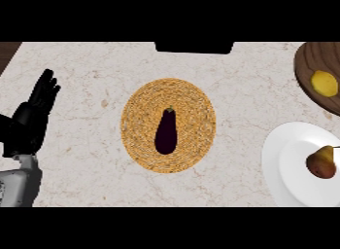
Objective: Pick the lemon from the plate and place it in the bowl
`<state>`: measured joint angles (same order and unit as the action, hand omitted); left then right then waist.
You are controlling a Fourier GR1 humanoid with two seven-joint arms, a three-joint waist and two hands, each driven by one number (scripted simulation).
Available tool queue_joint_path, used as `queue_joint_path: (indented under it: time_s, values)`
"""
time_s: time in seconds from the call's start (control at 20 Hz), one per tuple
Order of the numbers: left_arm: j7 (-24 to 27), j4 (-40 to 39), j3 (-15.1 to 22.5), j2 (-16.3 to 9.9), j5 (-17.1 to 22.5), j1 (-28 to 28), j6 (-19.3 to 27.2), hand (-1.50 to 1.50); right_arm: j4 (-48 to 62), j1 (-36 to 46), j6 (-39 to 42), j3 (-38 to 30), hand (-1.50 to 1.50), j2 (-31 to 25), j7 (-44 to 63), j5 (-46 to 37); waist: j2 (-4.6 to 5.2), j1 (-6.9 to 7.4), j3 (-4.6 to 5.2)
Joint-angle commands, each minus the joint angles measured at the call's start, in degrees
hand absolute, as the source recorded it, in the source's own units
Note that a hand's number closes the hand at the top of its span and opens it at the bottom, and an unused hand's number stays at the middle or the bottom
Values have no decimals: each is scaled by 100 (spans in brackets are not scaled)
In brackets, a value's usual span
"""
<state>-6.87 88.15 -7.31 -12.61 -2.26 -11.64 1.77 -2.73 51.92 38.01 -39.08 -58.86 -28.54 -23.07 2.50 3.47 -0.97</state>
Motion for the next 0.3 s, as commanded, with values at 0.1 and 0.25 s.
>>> queue_joint_path:
  time_s: [0.1,0.25]
  values:
    - [-9,56,-72,-55,22,-80,14,0,-12,-202,1018,-285,-150,-88,-332,320,-3,-10,-24]
    - [6,-33,-44,2,56,37,-27,0,-120,-210,1382,-377,-150,-242,-214,440,-30,-62,-10]
